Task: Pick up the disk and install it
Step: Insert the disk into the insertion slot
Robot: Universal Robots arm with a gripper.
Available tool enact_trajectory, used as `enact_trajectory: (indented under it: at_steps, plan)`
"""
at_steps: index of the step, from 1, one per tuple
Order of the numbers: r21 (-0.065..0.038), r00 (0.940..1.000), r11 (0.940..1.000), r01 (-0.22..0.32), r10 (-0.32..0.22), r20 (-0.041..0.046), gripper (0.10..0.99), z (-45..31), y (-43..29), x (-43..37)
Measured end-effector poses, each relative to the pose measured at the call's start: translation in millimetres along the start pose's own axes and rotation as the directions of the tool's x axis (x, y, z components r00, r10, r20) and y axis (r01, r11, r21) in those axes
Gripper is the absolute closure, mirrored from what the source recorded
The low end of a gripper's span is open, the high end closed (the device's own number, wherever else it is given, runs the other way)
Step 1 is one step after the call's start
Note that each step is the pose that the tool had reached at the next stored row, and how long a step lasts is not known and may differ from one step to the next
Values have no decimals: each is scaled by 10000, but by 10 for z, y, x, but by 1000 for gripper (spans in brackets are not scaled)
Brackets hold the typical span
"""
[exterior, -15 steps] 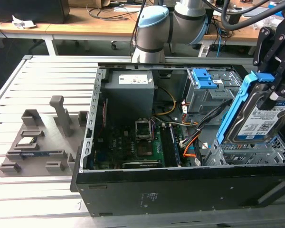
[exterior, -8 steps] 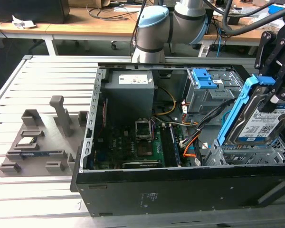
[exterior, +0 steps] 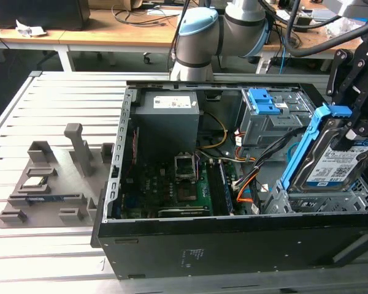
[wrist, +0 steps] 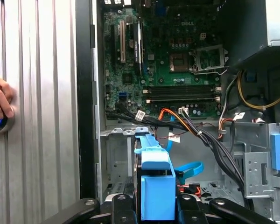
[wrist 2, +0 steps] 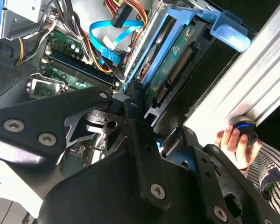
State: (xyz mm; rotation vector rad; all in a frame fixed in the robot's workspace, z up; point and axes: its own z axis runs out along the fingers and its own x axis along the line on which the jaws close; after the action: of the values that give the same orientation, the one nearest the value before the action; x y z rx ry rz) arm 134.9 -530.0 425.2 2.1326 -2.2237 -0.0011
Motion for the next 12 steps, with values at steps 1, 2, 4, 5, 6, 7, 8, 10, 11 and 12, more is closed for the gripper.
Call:
enact_trajectory:
  at_steps: [1,2,4,5,6,7,8,10,11,12]
  plan:
    - [1,10000,10000,0,0,4,722,22,-1,-2]
    - [-2,10000,10000,0,0,20,722,48,-2,-1]
    - [-11,10000,10000,3,-3,16,722,82,-5,-3]
    - [-12,10000,10000,3,-3,10,722,88,-5,-4]
    - [-12,10000,10000,3,-3,12,722,89,-2,-3]
    - [-9,10000,10000,2,-2,16,722,92,7,-3]
    - [13,10000,10000,3,-3,16,722,89,18,-3]
    - [90,10000,10000,-2,2,15,722,68,39,-1]
    - [104,10000,9999,-5,5,9,722,67,42,0]
    - [110,10000,9999,-11,11,3,722,65,43,0]
